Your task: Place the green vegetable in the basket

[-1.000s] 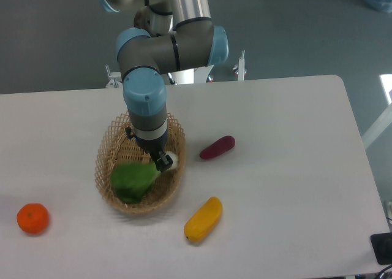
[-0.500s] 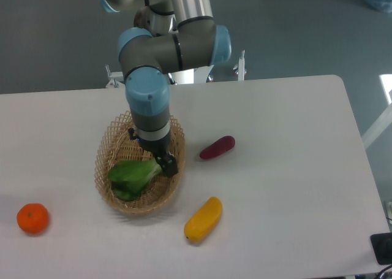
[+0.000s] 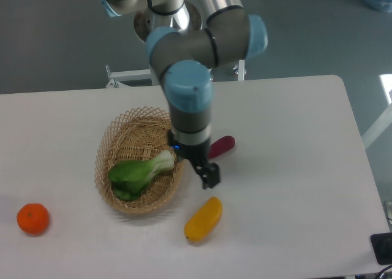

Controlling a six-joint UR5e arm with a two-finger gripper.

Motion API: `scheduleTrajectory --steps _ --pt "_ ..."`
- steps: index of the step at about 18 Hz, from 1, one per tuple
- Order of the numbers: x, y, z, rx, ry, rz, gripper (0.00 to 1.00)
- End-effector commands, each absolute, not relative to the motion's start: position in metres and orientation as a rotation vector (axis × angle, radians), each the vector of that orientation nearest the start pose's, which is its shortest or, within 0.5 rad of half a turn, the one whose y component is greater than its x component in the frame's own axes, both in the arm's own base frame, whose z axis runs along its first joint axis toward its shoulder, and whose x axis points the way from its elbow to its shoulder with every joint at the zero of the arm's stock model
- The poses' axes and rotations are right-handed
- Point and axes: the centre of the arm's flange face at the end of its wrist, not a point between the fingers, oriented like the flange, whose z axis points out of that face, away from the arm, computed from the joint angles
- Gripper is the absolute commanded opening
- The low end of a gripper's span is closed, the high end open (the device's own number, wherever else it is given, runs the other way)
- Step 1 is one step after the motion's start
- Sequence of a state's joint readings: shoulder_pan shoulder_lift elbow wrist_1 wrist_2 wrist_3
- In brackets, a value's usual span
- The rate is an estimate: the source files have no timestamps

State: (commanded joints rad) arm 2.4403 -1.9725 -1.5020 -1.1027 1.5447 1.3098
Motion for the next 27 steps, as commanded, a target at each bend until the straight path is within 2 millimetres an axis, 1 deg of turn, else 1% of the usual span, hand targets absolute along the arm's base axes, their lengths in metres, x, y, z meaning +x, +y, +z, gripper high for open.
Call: scheduleTrajectory --steps 3,6,7,11,14,16,18,23,27 --pt "-0.451 0.513 0.344 -2.984 0.749 0.129 1.0" --pt "-0.49 0.5 0.34 -2.997 0.721 0.121 1.0" --pt "-0.5 0.495 0.339 -2.993 0.744 0.125 1.0" --pt "-0.537 0.462 0.33 -2.983 0.822 0.12 1.0" --pt "-0.555 0.444 0.325 -2.986 0.896 0.12 1.0" --pt "-0.563 0.44 0.321 -2.99 0.897 0.129 1.0" --pt "-0.573 0.444 0.321 -2.99 0.892 0.141 1.0" --pt "-0.575 0.444 0.314 -2.993 0.881 0.129 1.0" --pt "-0.576 0.442 0.313 -2.992 0.878 0.125 1.0"
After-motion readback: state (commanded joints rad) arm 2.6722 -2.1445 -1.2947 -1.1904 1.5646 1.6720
